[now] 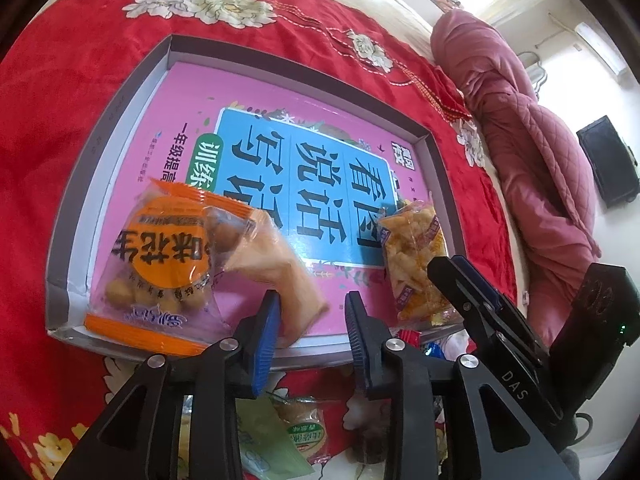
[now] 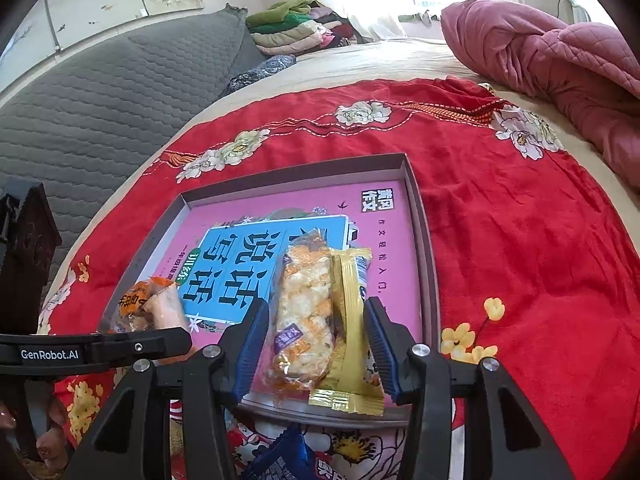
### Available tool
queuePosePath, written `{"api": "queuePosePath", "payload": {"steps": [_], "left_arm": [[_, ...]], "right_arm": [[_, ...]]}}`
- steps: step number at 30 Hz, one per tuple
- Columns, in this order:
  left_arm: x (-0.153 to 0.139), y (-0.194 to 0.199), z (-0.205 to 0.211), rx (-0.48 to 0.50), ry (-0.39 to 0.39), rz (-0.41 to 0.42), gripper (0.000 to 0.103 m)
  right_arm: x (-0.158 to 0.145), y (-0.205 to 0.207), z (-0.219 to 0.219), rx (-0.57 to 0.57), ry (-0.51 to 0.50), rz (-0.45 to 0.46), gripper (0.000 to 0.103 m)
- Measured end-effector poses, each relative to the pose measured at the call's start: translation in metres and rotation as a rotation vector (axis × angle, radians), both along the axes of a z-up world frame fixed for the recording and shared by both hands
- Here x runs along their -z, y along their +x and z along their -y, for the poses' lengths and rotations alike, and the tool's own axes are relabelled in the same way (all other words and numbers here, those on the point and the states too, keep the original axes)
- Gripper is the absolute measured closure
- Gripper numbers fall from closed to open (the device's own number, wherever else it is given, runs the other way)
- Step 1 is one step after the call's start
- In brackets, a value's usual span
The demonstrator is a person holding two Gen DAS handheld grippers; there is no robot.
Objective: Organize snacks
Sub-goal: 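Lower puffed-snack bag into tray with right tool while left tool releases pastry bag, then move both open tools back toward the chocolate bar and blue packet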
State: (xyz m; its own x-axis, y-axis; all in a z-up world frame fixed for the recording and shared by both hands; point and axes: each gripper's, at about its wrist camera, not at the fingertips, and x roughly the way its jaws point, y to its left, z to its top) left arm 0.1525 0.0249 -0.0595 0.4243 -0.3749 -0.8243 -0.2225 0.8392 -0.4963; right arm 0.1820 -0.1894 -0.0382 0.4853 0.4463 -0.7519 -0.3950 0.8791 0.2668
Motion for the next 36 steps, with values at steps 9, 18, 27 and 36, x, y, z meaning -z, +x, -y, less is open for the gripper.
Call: {"api": "queuePosePath", "payload": {"steps": [9, 18, 27, 36], "left_arm": [[-0.003, -0.003, -0.005, -0.016, 0.007, 0.003, 0.057], [-0.014, -0.006, -0.006, -0.013, -0.006, 0.02, 0.051], [-0.035, -0.018, -0.01, -0.007, 0.008, 0.055, 0.046], [-0.049, -0.037, -0.018, -0.009, 0.052, 0.069, 0.044]], "right_arm": [[-0.001, 0.001, 0.004, 0.016, 0.005, -0.005, 0.053], [-0.008, 0.002, 0.007, 0.017, 0.029, 0.0, 0.053], [-0.025, -0.005, 0.011, 0.001, 0.054, 0.044, 0.053], [-0.041, -0.02, 0.014, -0.04, 0.059, 0.098, 0.052]]}}
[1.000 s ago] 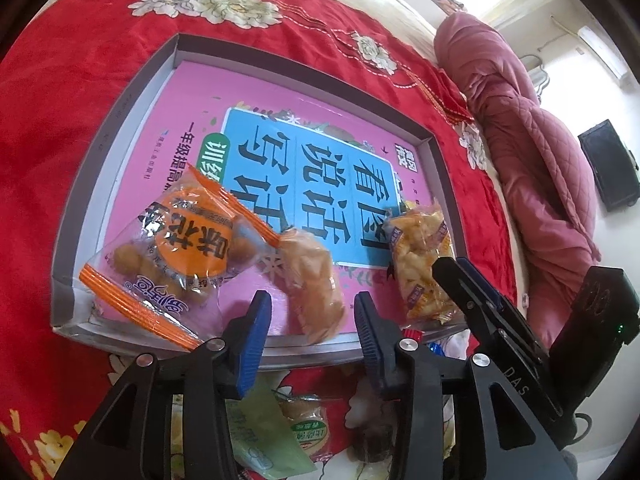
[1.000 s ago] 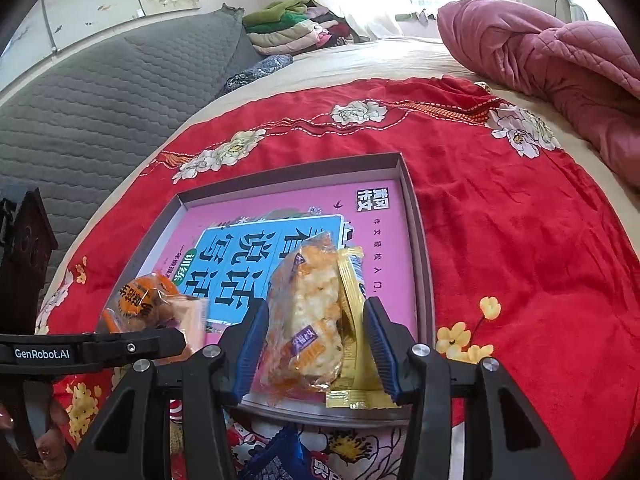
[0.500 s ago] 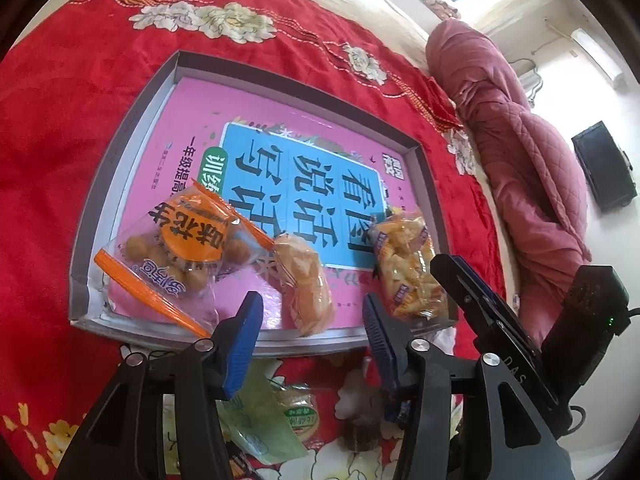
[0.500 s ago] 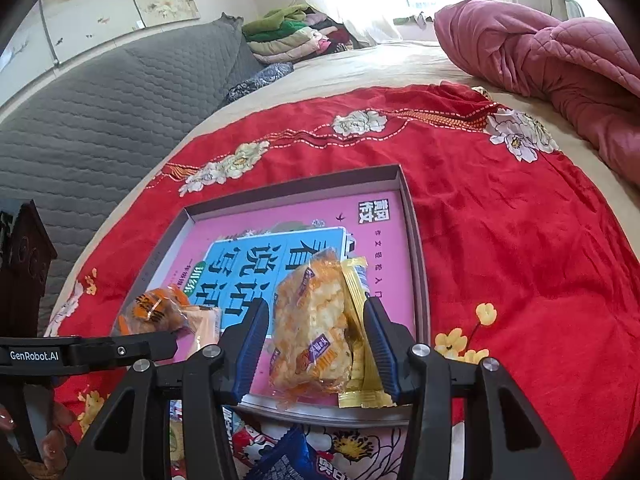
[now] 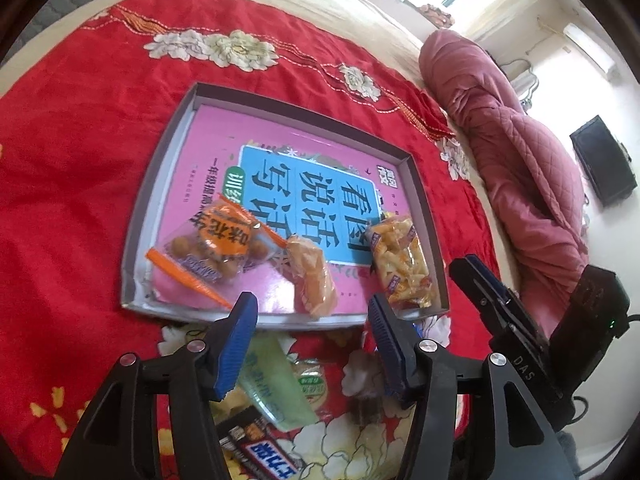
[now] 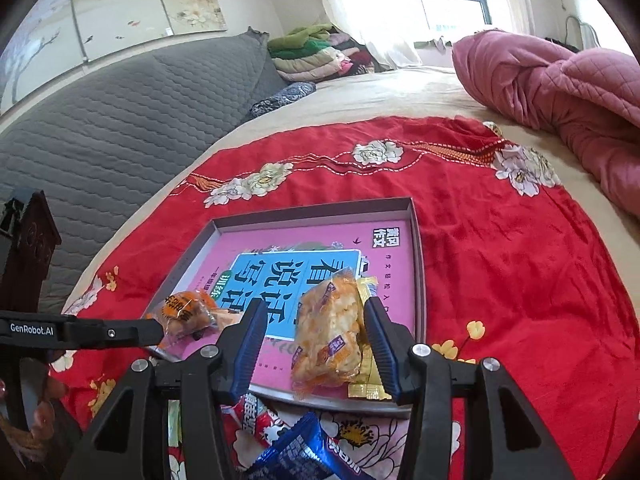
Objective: Organize snacks
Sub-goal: 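Move both open tools back toward the chocolate bar and blue packet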
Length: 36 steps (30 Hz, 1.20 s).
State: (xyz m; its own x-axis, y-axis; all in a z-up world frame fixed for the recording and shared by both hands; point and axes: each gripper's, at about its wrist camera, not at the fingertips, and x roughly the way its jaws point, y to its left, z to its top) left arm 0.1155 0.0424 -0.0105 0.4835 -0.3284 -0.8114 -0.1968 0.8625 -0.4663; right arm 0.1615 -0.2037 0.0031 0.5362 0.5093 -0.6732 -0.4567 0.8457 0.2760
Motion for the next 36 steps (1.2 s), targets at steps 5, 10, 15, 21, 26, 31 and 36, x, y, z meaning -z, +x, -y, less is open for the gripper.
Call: {"api": "queuePosePath", "payload": {"steps": [5, 10, 15, 21, 26, 31, 36], "left_arm": [[-0.006, -0.012, -0.002, 0.004, 0.041, 0.0, 0.043], [-0.009, -0.023, -0.009, -0.008, 0.047, -0.007, 0.042], [-0.011, -0.03, -0.015, -0.024, 0.054, -0.014, 0.041], [-0.01, -0.039, -0.016, -0.026, 0.076, -0.028, 0.041], [-0.005, -0.046, -0.012, -0.028, 0.102, -0.065, 0.041], [0.009, -0.056, -0.005, -0.011, 0.092, -0.127, 0.041], [0.024, -0.069, 0.001, -0.018, 0.066, -0.181, 0.041]], "right_arm": [[-0.004, -0.008, 0.002, -0.006, -0.004, 0.013, 0.043], [-0.007, -0.013, 0.006, -0.001, -0.003, 0.016, 0.041], [-0.011, -0.02, 0.01, 0.004, -0.005, 0.021, 0.038], [-0.015, -0.03, 0.013, -0.001, -0.006, 0.014, 0.038], [-0.015, -0.039, 0.016, -0.007, -0.021, -0.001, 0.038], [-0.01, -0.051, 0.023, -0.018, -0.043, -0.044, 0.038], [-0.005, -0.063, 0.021, -0.052, -0.105, -0.075, 0.038]]}}
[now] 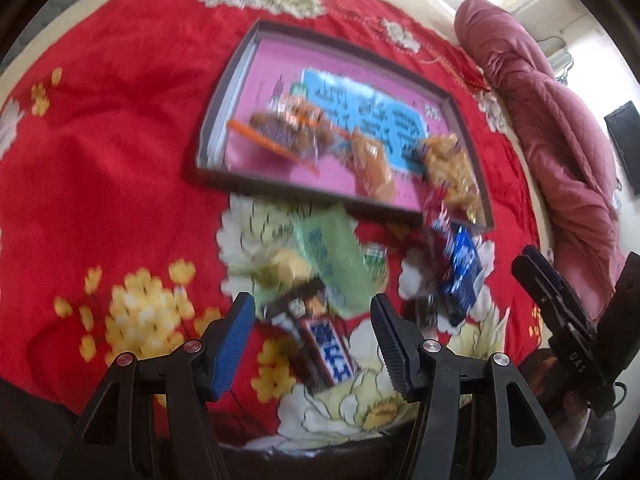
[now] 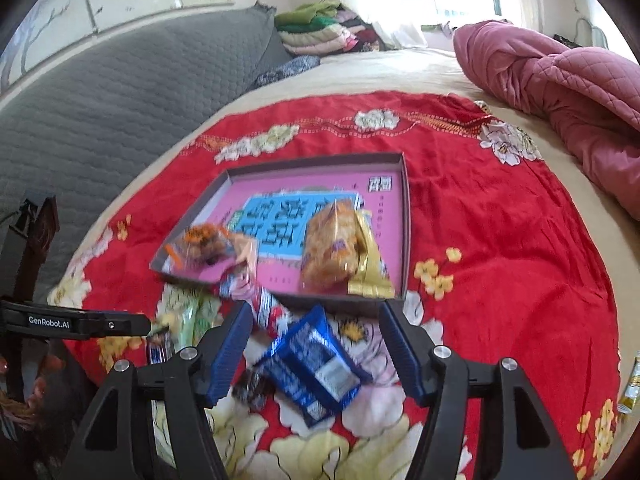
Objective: Organize snacks
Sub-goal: 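Move both open tools back toward the chocolate bar and blue packet, then grasp the blue packet with right tool while left tool grasps the chocolate bar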
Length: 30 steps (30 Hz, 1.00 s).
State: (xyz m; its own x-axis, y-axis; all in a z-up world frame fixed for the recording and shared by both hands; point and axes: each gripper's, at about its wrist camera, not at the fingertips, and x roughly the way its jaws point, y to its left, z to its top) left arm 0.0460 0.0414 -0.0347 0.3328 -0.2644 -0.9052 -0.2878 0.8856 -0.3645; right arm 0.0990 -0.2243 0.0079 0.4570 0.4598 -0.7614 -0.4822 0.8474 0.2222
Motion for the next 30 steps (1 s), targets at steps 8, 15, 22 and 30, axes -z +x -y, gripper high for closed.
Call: {"api": "queuePosePath", "payload": {"steps": [8, 15, 22, 30], "left_arm": [[0.014, -0.015, 0.01, 0.006, -0.028, -0.05, 0.041], [0.025, -0.019, 0.021, -0.009, -0.057, -0.098, 0.041], [0.034, -0.015, 0.029, -0.024, -0.061, -0.125, 0.041], [0.038, -0.007, 0.032, -0.062, -0.051, -0.136, 0.041]], "right_arm": [[0.013, -0.021, -0.019, -0.098, -0.17, 0.019, 0.038], [0.025, -0.024, -0.025, -0.139, -0.214, -0.016, 0.038], [0.04, -0.017, -0.024, -0.154, -0.231, -0.087, 0.038], [0.052, -0.011, -0.035, -0.197, -0.292, -0.07, 0.038]]}}
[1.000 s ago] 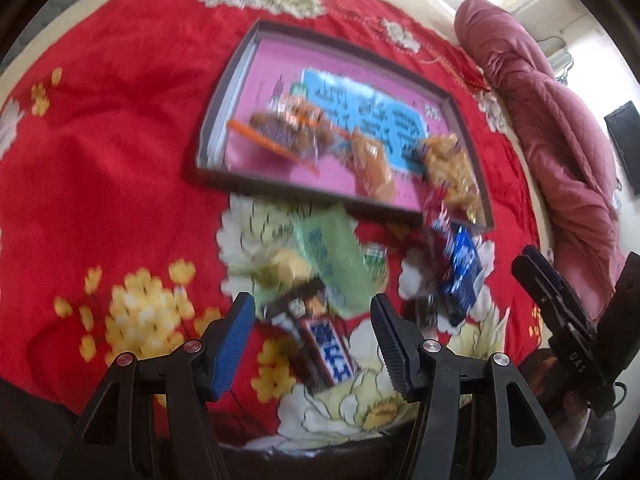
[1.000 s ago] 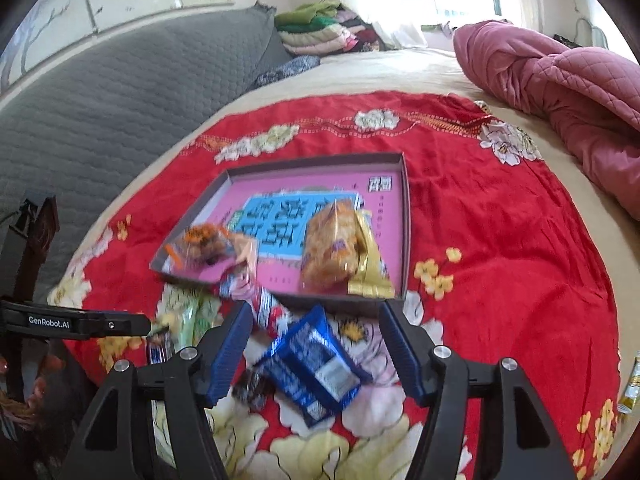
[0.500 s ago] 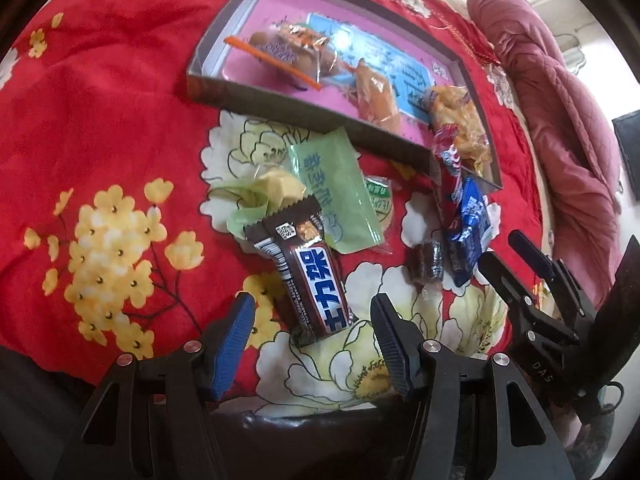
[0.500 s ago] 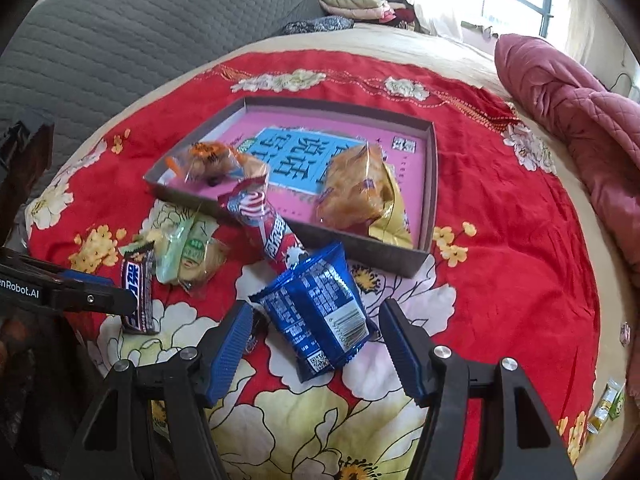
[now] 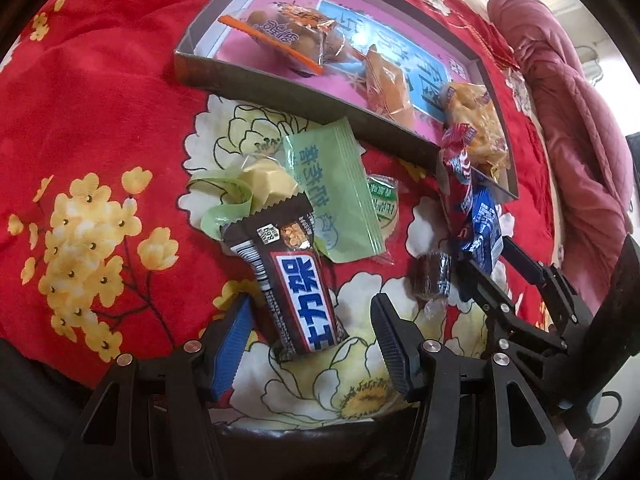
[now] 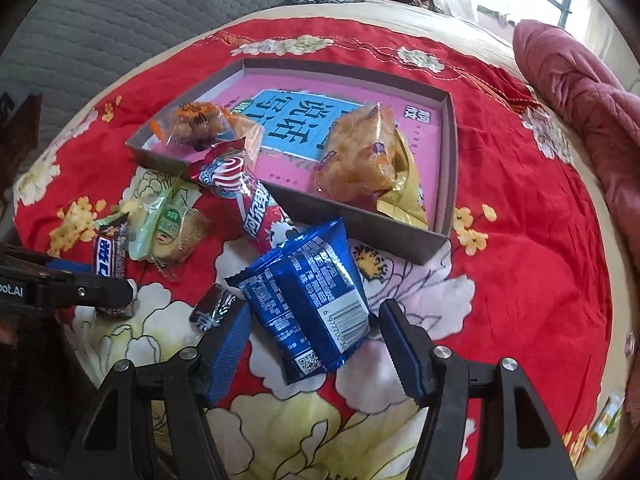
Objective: Organize snacks
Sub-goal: 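Grasp the blue packet with right tool while left tool grasps the chocolate bar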
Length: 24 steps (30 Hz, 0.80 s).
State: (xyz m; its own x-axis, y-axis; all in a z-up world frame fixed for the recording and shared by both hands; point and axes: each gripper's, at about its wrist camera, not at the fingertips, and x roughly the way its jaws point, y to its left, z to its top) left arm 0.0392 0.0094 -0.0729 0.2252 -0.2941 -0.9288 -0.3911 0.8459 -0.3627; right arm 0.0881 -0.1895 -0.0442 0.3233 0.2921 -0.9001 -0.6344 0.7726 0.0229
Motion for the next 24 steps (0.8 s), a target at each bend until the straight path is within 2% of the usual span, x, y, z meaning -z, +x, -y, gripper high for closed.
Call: {"api": "queuePosePath", "payload": {"steps": [4, 5, 8, 14, 15, 16, 19, 24], "left_arm": [[0.002, 0.005, 0.006, 0.0, 0.019, -0.005, 0.041], [0.003, 0.007, 0.006, -0.002, 0.022, -0.005, 0.041], [0.004, 0.008, 0.007, -0.01, 0.021, -0.003, 0.041], [0.01, 0.007, 0.005, -0.018, 0.011, 0.005, 0.041], [0.011, 0.007, 0.004, -0.02, 0.009, 0.008, 0.044], [0.011, 0.009, 0.005, -0.018, 0.019, 0.01, 0.052], [0.012, 0.007, 0.0, -0.015, 0.027, 0.012, 0.069], [0.009, 0.001, -0.003, 0.018, 0.021, 0.03, 0.069]], "right_arm": [[0.002, 0.002, -0.009, -0.042, -0.024, 0.037, 0.038], [0.005, 0.002, -0.012, -0.059, -0.035, 0.041, 0.043], [0.007, 0.002, -0.014, -0.075, -0.036, 0.033, 0.049], [-0.002, 0.007, -0.002, -0.039, 0.062, -0.006, 0.051], [-0.003, 0.008, 0.0, -0.03, 0.08, -0.016, 0.051], [-0.005, 0.009, 0.002, -0.019, 0.101, -0.025, 0.051], [-0.011, 0.012, 0.009, 0.016, 0.166, -0.049, 0.051], [-0.019, 0.021, 0.023, 0.073, 0.294, -0.09, 0.051]]}}
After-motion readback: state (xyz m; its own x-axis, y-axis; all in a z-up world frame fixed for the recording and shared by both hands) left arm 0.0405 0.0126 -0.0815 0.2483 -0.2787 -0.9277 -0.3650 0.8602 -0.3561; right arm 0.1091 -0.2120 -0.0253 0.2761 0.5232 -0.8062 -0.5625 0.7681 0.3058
